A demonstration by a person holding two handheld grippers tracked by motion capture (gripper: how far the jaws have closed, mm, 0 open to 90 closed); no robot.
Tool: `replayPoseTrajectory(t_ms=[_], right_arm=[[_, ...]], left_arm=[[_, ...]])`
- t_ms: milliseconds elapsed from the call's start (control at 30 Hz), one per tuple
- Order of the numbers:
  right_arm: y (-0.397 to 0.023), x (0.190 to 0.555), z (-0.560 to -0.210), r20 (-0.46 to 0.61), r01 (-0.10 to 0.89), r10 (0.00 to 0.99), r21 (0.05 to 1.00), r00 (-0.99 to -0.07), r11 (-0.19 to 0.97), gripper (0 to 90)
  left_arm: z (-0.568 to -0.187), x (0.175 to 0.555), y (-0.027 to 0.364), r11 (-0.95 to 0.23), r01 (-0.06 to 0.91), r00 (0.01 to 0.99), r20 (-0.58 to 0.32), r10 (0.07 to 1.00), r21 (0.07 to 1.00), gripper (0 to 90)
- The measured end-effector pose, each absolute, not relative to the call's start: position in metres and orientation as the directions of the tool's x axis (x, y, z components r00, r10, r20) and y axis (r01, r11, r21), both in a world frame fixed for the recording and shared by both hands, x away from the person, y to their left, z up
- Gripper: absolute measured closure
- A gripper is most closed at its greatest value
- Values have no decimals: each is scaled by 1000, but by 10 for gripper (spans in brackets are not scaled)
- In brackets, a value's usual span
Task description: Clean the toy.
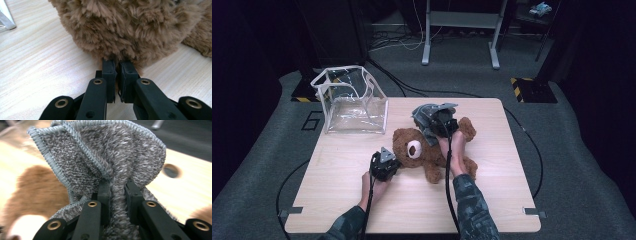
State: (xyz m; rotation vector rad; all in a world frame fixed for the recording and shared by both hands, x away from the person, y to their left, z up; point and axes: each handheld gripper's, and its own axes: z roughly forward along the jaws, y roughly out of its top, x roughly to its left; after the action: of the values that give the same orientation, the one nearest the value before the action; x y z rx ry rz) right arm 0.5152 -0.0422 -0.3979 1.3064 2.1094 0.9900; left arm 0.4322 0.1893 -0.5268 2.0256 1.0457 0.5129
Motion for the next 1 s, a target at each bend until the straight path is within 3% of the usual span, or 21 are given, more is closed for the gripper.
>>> replayPoseTrajectory(t_ms=[100, 267, 467, 567, 733, 867, 1000], right_arm=[[-57, 514, -394, -72, 572, 932, 772, -355, 277, 777], [-66, 521, -402, -106, 627, 948, 727, -300, 280, 777], [-47, 528, -411, -79, 623, 927, 720, -366, 307, 777], [-26, 529, -415, -46, 615, 894, 710, -445, 343, 777], [-24, 528, -411, 101, 598, 828, 739, -552, 309, 776], [-40, 525, -399, 46, 582, 870, 761, -491, 289, 775], [-50, 523, -401, -14, 614, 892, 721, -451, 322, 774]], left_arm=[[-527, 432, 189, -354, 499, 579, -1, 815, 791, 842], [-527, 433, 189, -363, 492, 581, 12, 814, 791, 842], [-527, 432, 189, -361, 494, 579, 10, 815, 791, 842], [-527, 433, 189, -363, 491, 579, 15, 815, 792, 843], [-527, 432, 189, -357, 494, 579, 7, 816, 793, 842], [-527, 432, 189, -361, 496, 582, 6, 813, 790, 842], [-527, 432, 189, -363, 494, 582, 9, 813, 790, 842]])
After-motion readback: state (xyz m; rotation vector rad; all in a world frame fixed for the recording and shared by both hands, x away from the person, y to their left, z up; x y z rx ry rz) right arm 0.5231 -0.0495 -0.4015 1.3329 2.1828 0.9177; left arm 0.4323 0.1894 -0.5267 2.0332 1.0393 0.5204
